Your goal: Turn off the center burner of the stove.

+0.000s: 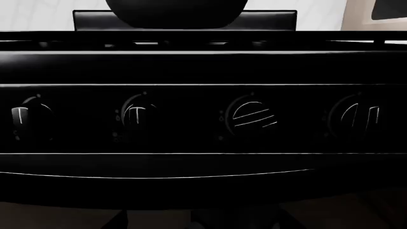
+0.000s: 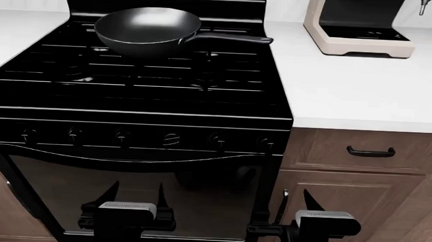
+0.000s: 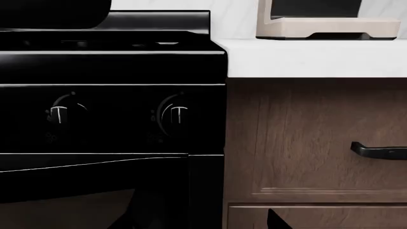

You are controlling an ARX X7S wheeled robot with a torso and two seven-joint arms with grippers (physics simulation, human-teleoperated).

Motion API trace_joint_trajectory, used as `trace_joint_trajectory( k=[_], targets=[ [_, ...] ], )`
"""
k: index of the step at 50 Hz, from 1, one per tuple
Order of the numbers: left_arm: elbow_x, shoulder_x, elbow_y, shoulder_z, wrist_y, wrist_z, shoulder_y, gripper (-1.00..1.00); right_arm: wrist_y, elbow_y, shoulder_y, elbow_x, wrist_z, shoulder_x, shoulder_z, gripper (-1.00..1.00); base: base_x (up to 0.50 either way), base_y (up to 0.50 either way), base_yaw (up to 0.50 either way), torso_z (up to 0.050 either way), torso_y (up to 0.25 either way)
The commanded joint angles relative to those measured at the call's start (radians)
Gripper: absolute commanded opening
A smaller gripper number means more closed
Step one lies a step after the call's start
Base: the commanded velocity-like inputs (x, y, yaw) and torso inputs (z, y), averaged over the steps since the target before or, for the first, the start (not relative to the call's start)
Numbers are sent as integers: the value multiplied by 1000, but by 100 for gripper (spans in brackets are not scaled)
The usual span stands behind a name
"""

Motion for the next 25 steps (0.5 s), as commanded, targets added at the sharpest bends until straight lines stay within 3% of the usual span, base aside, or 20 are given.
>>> trace_joint_trajectory(
  k=[1,21,25],
  targets=[
    [-16,-16,5,20,0,-15,3,100,-12,3,-1,19,13,16,-22,100,0,0,0,0,0],
    [-69,-60,7,71,-1,-74,2,100,-25,7,3,71,49,61,-84,100,0,0,0,0,0],
    [-72,-66,5,78,1,-83,1,100,-21,9,5,61,63,69,-96,100,0,464,0,0,0]
  ],
)
